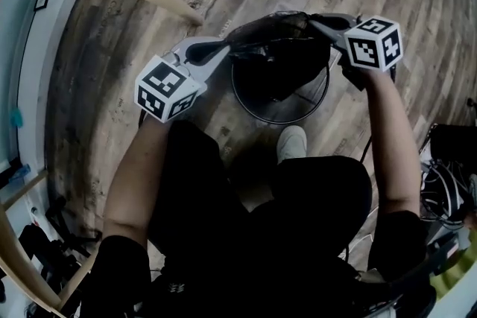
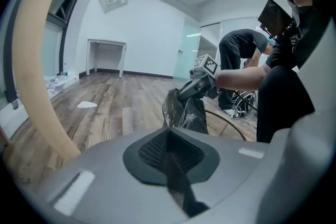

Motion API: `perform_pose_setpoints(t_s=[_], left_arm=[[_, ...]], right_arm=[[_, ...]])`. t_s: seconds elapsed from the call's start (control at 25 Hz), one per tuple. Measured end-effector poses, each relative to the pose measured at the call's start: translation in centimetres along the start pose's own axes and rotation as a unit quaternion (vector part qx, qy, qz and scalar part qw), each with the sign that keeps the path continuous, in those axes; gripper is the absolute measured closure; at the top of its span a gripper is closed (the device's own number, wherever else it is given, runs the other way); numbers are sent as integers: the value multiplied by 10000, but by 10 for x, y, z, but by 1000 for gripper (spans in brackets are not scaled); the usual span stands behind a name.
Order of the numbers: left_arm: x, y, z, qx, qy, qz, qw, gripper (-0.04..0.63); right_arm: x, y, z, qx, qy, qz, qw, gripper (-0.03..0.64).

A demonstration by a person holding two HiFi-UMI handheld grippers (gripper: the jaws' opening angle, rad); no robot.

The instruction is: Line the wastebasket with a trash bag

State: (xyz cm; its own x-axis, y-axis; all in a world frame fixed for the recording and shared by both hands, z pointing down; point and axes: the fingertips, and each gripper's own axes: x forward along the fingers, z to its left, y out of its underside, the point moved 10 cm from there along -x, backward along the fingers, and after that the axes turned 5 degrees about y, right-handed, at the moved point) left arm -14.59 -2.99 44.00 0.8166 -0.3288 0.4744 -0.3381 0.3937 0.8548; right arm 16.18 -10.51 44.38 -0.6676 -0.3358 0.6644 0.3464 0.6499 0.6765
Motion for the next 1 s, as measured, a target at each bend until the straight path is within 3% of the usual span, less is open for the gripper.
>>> perform_pose_setpoints(t_s=[0.16, 0.4, 0.64, 0.72, 0.84, 0.88, 0.96, 1.0], left_arm=[[18, 15, 26, -457, 79, 273, 9986, 592], [32, 46, 57, -1428, 241, 406, 9886, 592], [36, 72, 51, -1657, 815, 664, 9806, 592], [37, 81, 43, -1778, 1001, 582, 9772, 592], [29, 78, 38, -1752, 1211, 58, 9770, 582], [25, 75, 39, -1694, 1239, -77, 9777, 524], [17, 71, 40, -1554, 1230, -230, 9799, 332], [11, 71, 41, -1483, 1208, -320, 9810, 311]], right_arm=[[21, 3, -22, 166, -57, 192, 9997, 612], [53, 22, -56, 973, -447, 371, 9936, 612], [64, 63, -65, 1197, -889, 823, 9854, 612], [59, 75, -59, 1348, -1132, 645, 9823, 612], [42, 77, -54, 1297, -1089, -92, 9855, 588], [35, 77, -57, 1329, -1001, -347, 9854, 555], [18, 76, -62, 1440, -897, -765, 9825, 447], [9, 73, -62, 1456, -897, -943, 9808, 429]])
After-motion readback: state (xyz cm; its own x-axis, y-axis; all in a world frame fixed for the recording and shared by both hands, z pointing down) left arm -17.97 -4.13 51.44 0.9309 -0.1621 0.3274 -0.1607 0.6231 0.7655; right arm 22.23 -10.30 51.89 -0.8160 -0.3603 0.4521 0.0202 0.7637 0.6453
